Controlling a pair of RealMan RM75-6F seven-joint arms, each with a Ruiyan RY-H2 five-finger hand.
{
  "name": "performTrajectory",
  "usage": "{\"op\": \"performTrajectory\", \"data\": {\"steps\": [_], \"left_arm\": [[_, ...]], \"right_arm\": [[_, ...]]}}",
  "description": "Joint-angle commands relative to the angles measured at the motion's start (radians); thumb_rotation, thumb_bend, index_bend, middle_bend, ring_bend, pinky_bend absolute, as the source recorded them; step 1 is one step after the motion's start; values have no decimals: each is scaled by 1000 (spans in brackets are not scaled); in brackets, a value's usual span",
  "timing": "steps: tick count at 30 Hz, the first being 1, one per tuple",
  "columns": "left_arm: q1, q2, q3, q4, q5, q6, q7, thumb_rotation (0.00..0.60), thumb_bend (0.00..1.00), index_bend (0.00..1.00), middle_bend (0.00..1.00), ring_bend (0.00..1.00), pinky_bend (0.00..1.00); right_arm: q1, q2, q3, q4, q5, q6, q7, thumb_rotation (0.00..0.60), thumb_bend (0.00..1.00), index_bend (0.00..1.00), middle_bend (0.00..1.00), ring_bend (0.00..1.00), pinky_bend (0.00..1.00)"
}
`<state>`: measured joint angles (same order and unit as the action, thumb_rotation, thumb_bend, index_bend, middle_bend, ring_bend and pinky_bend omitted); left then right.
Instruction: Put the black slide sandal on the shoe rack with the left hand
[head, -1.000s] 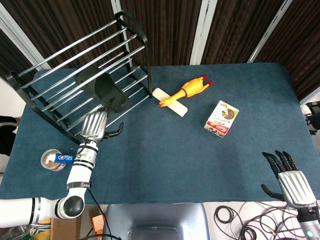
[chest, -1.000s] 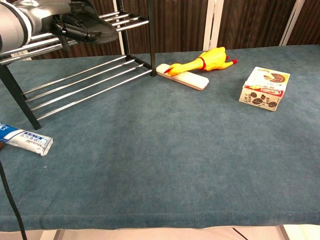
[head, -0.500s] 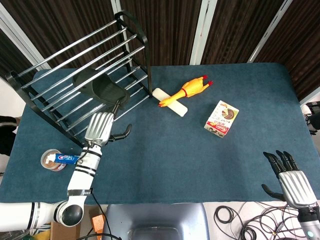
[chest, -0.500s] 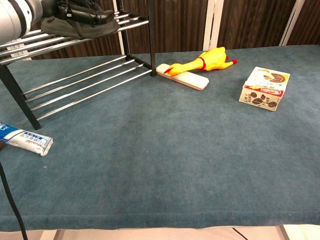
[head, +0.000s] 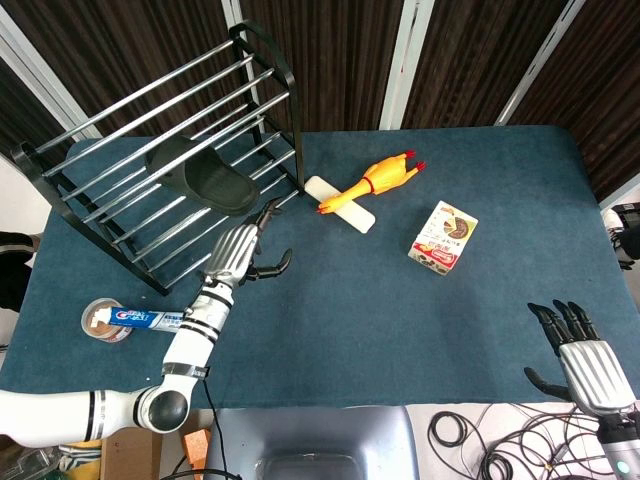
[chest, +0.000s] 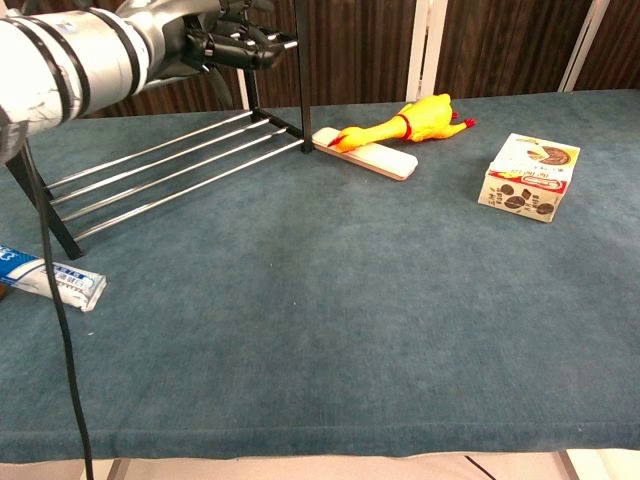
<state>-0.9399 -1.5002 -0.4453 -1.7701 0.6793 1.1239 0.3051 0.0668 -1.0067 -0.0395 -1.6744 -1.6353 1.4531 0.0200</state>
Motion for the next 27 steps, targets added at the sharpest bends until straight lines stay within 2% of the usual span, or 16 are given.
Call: {"op": "performTrajectory", "data": {"steps": [1, 10, 27], "left_arm": [[-18, -18, -17, 39, -25, -32, -29, 404, 406, 0, 168, 177, 517], [-25, -10, -9, 87, -51, -12, 5, 406, 400, 0, 168, 178, 510], [-27, 3, -27, 171, -68, -21, -13, 396, 402, 2, 168, 178, 465]], "right_arm": [[-3, 3, 0, 2, 0, 6, 8, 600, 172, 0, 137, 27, 20], [-6, 6, -1, 4, -7, 13, 16, 600, 172, 0, 137, 27, 23], [-6, 5, 0, 3, -4, 10, 11, 600, 172, 0, 136, 27, 34]]}}
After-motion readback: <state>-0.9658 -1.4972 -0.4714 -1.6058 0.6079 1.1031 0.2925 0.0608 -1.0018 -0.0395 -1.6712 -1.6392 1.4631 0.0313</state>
